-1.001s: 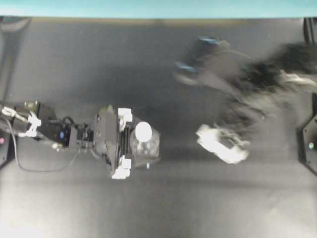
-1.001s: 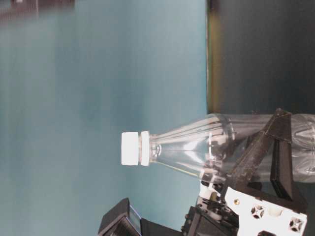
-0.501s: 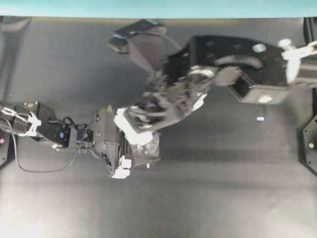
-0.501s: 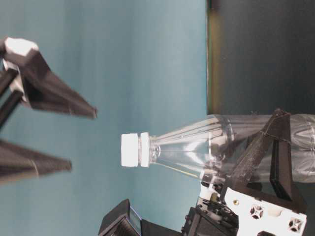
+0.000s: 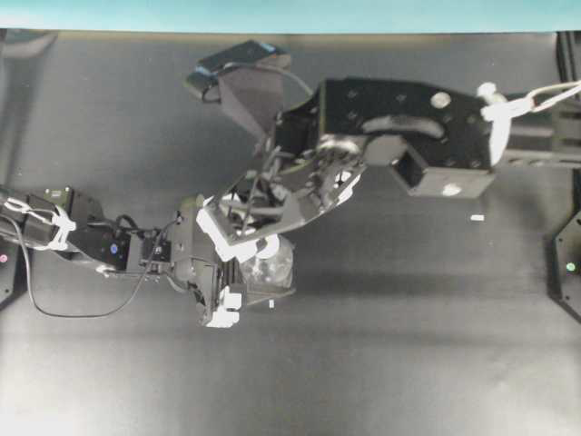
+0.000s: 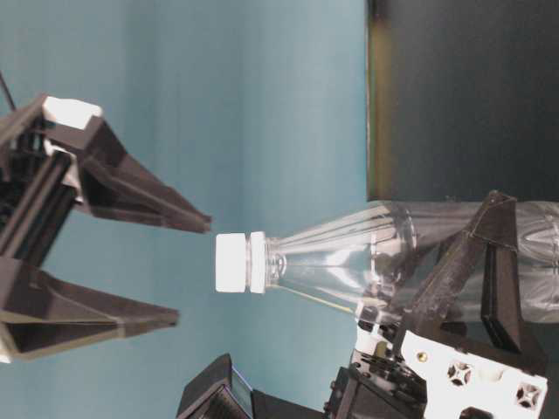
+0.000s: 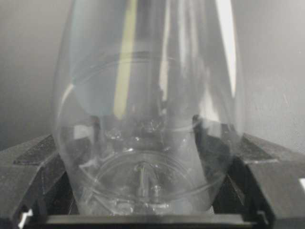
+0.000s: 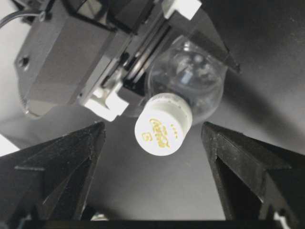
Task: Open the bottle cap by holding the bottle with the left arm and twisting the cap with the right arm.
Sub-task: 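Align the open right gripper on the white cap and close it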
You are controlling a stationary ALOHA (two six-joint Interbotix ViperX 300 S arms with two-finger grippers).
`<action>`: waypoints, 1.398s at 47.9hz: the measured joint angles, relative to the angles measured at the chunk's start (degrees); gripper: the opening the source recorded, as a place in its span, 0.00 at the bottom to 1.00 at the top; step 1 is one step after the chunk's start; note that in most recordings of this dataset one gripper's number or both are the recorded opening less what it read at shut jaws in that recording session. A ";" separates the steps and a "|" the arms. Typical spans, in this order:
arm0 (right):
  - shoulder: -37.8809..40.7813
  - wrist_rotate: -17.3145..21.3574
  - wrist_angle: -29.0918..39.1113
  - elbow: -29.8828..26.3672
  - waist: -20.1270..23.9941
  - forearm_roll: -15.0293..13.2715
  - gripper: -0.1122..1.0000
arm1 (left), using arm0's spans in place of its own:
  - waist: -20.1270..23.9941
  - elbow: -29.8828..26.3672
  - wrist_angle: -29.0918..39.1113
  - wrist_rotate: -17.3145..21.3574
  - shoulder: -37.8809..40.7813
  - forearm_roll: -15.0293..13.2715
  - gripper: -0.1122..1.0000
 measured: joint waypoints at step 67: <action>3.52 -38.14 8.35 -3.34 1.05 -0.44 0.44 | -0.18 -0.18 1.41 0.26 0.00 0.00 0.81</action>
